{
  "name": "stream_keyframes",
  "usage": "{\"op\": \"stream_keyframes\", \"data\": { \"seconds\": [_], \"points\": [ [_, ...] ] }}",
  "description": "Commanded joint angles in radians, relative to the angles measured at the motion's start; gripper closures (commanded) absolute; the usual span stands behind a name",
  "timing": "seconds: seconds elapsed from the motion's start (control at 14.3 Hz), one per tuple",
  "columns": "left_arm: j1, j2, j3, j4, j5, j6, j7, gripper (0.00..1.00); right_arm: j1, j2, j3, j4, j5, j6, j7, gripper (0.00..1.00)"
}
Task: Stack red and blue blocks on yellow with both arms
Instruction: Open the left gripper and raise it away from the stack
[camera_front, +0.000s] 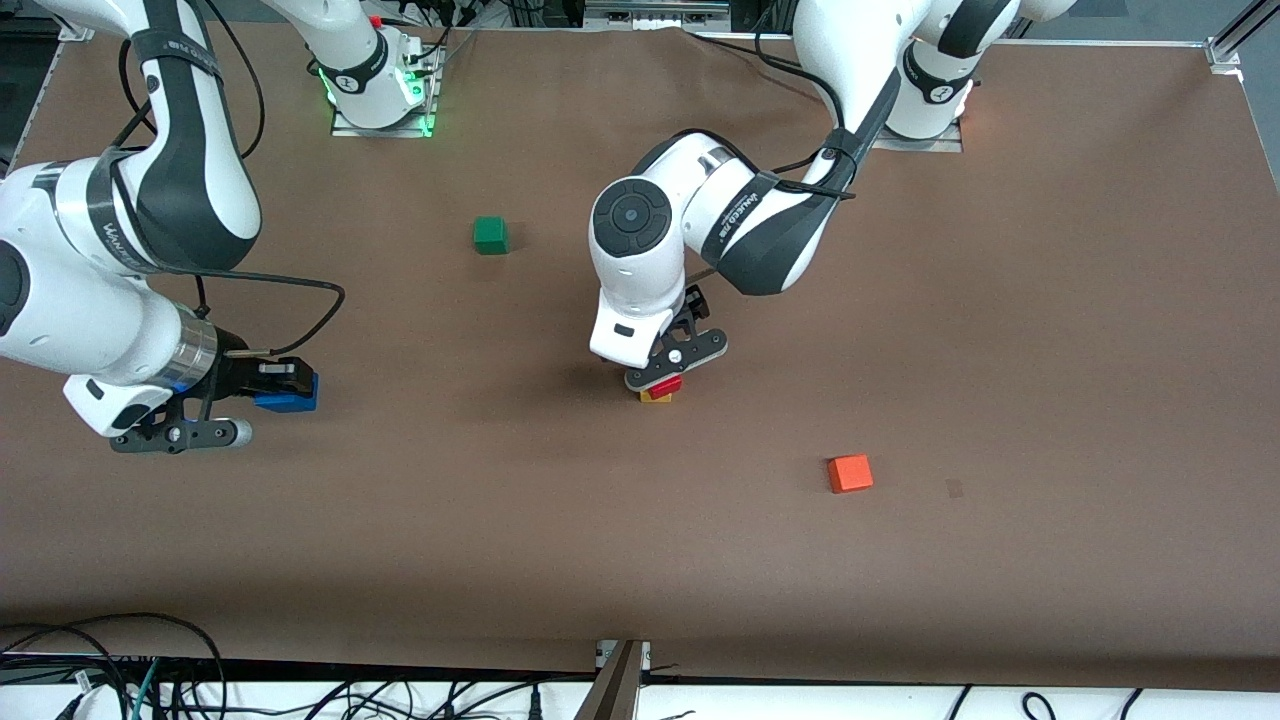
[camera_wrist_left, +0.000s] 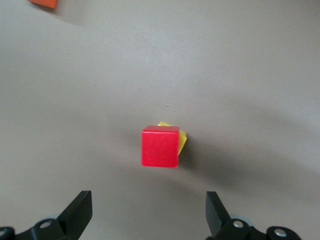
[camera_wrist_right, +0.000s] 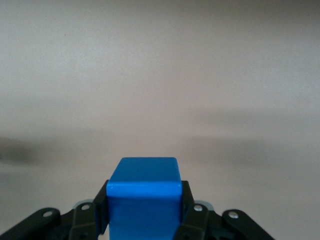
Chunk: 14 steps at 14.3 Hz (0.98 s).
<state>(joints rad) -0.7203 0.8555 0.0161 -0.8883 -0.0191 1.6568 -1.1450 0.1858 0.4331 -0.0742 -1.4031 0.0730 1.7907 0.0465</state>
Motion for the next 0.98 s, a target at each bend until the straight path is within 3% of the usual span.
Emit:
{"op": "stream_keyframes", "data": {
  "seconds": [0.0,0.21,0.42,0.7,0.91],
  "points": [
    [0.059,-0.125,0.01,0.002,-0.086,-0.179,0.156,0.0,0.021,-0.014,0.005,-0.004,-0.001,-0.013,0.056,0.54],
    [0.131,-0.281,0.008,-0.04,-0.107,-0.401,0.324,0.0,0.05,-0.014,0.005,-0.004,-0.002,-0.013,0.107,0.54],
    [0.241,-0.401,0.01,-0.131,-0.105,-0.509,0.528,0.0,0.078,-0.014,0.005,-0.004,-0.004,-0.013,0.153,0.54],
    [0.459,-0.622,0.011,-0.392,-0.042,-0.513,0.911,0.0,0.138,-0.011,0.005,-0.002,-0.007,-0.01,0.223,0.54],
    [0.577,-0.708,0.011,-0.478,-0.005,-0.511,1.093,0.0,0.223,0.004,0.005,-0.002,-0.002,0.001,0.35,0.54]
  ]
}}
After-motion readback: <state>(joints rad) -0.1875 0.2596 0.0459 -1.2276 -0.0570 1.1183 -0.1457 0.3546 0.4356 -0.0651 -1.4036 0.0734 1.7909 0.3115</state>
